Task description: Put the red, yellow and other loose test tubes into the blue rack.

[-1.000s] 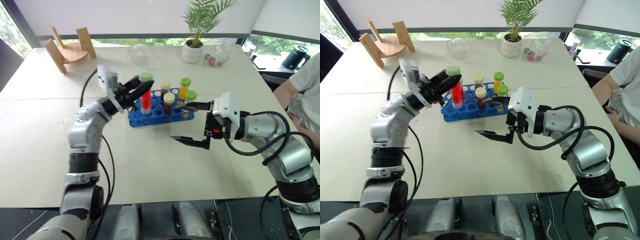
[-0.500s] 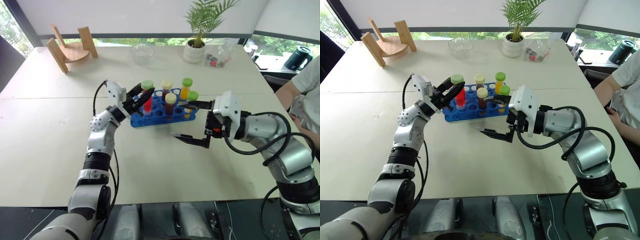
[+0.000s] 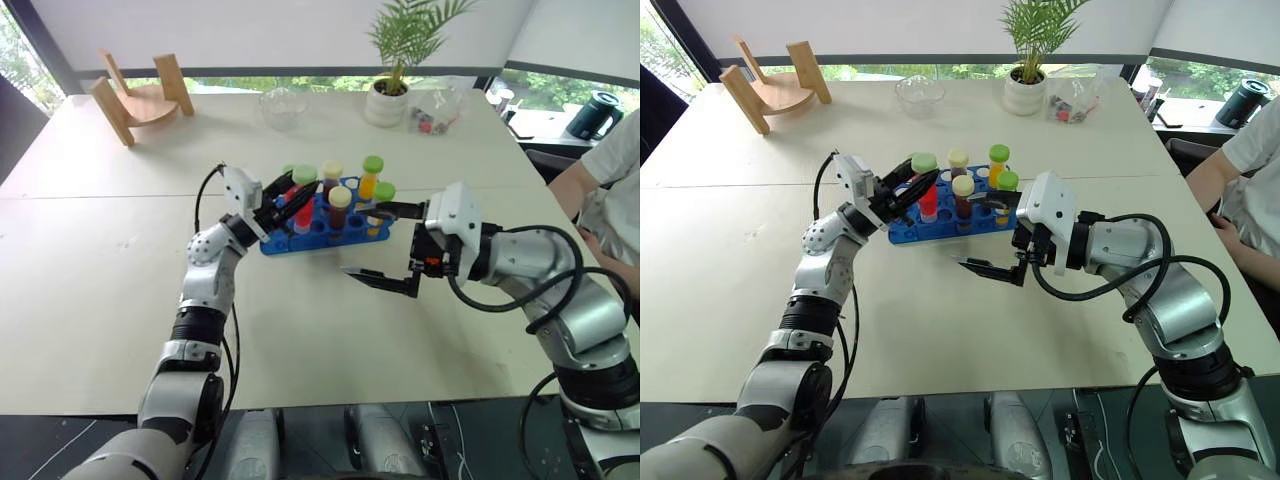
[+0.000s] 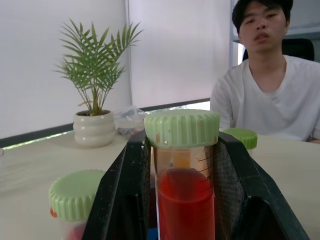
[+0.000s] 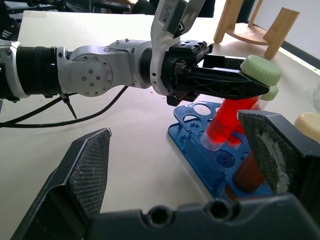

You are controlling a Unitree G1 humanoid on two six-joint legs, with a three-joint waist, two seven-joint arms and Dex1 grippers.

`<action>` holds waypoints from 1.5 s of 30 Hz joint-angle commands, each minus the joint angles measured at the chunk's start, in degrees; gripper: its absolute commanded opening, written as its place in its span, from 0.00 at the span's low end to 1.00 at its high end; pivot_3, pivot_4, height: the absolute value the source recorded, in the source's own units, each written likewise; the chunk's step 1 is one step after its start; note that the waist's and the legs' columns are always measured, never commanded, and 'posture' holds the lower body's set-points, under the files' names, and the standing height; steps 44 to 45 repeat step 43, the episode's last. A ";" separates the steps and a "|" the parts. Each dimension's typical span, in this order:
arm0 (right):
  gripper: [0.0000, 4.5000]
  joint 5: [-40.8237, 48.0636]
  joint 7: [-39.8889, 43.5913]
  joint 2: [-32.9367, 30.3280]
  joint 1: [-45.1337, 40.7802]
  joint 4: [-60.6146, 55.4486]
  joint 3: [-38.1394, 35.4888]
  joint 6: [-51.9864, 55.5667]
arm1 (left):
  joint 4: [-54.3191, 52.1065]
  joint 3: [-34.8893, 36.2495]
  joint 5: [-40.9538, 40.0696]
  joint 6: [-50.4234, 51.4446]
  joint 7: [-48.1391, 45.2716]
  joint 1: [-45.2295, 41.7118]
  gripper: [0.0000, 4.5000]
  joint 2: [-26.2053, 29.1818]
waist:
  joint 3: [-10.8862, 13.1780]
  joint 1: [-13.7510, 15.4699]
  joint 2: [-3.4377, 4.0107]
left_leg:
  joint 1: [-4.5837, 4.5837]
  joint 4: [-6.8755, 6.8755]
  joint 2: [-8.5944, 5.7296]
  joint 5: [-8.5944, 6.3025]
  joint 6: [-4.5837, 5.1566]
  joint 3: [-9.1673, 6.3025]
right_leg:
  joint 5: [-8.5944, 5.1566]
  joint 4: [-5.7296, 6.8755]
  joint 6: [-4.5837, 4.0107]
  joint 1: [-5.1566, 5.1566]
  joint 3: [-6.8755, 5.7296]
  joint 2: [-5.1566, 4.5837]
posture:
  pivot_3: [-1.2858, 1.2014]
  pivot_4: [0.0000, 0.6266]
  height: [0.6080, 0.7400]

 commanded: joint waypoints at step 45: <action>1.00 5.47 3.05 -10.30 8.50 0.50 -14.55 4.57 | -46.41 11.98 -21.21 53.83 -12.06 28.46 0.99 44.40 | 0.10 -0.21 0.04 | 0.01 -0.23 0.13 -0.06 0.07 0.13 | -0.14 -0.23 -0.23 -0.04 0.00 -0.10 | 0.52 0.24 1.00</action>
